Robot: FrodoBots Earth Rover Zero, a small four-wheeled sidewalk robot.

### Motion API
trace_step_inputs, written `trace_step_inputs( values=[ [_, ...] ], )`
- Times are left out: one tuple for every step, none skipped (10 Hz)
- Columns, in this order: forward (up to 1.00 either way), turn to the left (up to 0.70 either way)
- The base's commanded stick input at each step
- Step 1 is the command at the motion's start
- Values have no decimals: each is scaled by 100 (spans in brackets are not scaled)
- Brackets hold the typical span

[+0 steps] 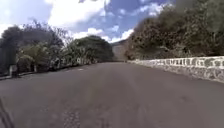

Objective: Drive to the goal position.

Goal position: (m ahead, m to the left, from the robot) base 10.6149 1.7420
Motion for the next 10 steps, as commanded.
trace_step_inputs(
  values=[
    [70, 0],
    [70, 0],
    [70, 0],
    [70, 0],
    [70, 0],
    [70, 0],
    [70, 0],
    [70, 0],
    [70, 0],
    [70, 0]
  ],
)
